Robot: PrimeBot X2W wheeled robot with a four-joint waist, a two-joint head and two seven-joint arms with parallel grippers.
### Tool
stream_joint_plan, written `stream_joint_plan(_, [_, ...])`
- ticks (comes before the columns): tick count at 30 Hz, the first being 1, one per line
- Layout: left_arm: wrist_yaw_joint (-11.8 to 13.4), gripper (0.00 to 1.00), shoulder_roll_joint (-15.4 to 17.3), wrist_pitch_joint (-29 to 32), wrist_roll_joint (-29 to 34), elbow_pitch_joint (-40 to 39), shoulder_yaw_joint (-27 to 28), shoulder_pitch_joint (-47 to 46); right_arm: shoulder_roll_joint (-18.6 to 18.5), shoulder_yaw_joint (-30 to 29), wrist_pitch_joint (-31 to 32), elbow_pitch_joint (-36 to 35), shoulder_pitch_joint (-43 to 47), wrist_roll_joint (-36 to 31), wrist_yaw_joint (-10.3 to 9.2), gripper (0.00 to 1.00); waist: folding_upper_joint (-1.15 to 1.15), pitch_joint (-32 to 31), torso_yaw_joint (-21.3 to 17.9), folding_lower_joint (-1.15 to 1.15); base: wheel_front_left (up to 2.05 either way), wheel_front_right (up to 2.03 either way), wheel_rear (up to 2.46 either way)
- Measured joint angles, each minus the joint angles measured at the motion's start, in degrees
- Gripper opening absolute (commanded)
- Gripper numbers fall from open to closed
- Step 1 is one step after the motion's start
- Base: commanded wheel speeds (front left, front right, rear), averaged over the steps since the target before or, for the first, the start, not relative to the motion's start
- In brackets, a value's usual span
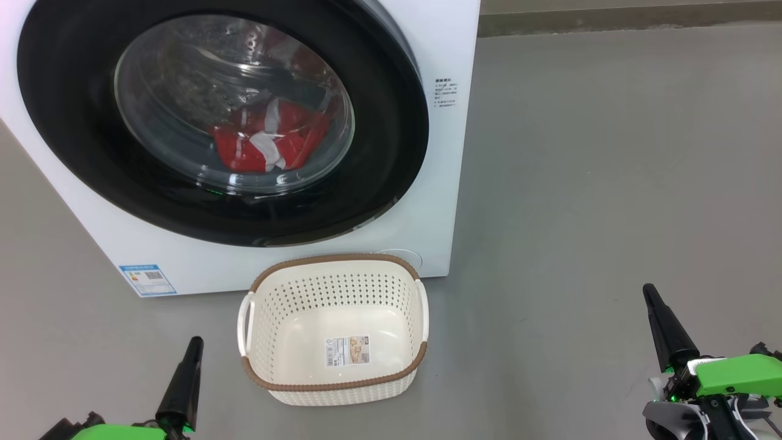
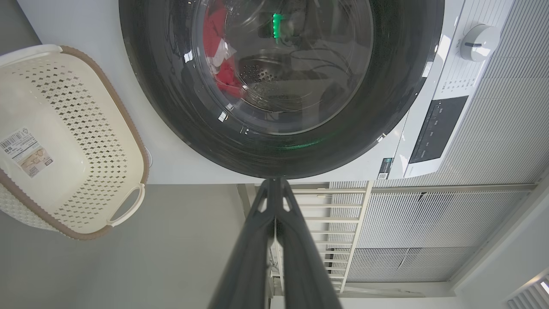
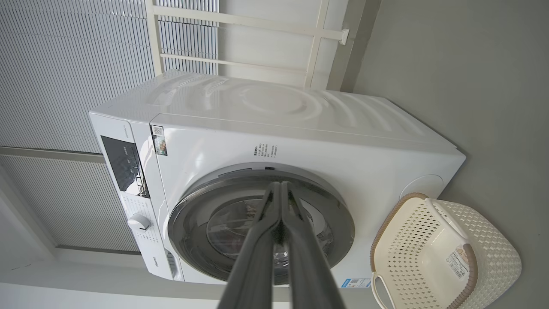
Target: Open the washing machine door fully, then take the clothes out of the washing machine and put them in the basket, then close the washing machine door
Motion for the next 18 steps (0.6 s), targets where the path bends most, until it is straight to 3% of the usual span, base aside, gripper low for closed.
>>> stream_joint_plan(18, [0.0, 0.0, -0.16, 0.09, 0.08, 0.0, 0.35, -0.02, 0.26, -0.46, 0.33, 0.01, -0.01, -0.3, 0.0, 0.0, 0.0, 0.0, 0.0, 0.0, 0.0, 0.0, 0.0])
